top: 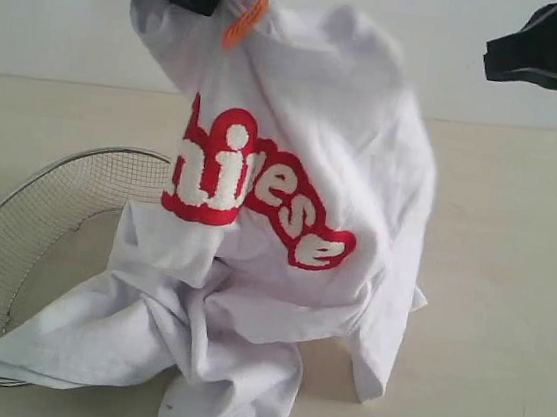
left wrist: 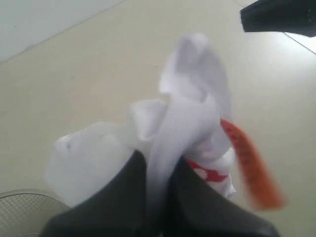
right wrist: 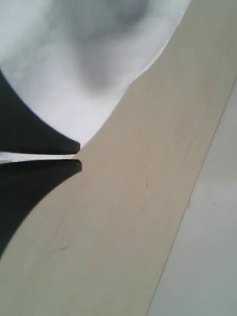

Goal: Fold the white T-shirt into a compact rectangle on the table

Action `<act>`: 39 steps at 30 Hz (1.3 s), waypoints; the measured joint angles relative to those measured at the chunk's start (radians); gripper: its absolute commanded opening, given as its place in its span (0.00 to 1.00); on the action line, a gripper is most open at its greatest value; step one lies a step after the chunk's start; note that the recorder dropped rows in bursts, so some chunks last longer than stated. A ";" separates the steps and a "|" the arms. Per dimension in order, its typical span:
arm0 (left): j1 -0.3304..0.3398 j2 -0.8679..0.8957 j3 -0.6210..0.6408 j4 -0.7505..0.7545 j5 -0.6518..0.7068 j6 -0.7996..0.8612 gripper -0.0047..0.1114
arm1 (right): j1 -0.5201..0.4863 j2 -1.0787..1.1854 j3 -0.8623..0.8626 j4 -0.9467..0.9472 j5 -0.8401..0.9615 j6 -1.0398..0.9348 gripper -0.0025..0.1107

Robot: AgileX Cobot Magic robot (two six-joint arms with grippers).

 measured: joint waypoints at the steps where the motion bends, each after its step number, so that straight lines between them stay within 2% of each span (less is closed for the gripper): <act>1: 0.000 0.000 0.000 0.014 -0.002 -0.003 0.08 | 0.000 0.002 -0.008 -0.027 -0.003 0.025 0.02; 5: 0.000 0.000 0.000 0.043 -0.005 -0.011 0.08 | 0.000 0.057 -0.093 -0.118 -0.002 0.125 0.02; 11: 0.000 0.000 0.000 0.048 -0.022 -0.029 0.08 | 0.000 0.156 -0.163 -0.081 0.103 0.152 0.02; 16: 0.000 0.000 0.000 0.048 -0.022 -0.035 0.08 | 0.000 0.227 -0.146 -0.040 0.191 0.173 0.02; 23: 0.000 0.013 0.000 0.068 -0.022 -0.073 0.08 | 0.000 0.255 -0.028 0.056 0.248 0.173 0.02; 29: 0.000 0.013 0.000 0.083 -0.005 -0.149 0.08 | 0.000 0.252 -0.020 0.081 0.349 0.184 0.02; 37: 0.000 0.025 0.000 0.089 0.004 -0.170 0.08 | 0.037 0.252 -0.020 0.091 0.343 0.189 0.02; 39: 0.000 0.035 0.000 0.089 0.004 -0.170 0.08 | 0.066 0.252 -0.020 0.091 0.309 0.187 0.06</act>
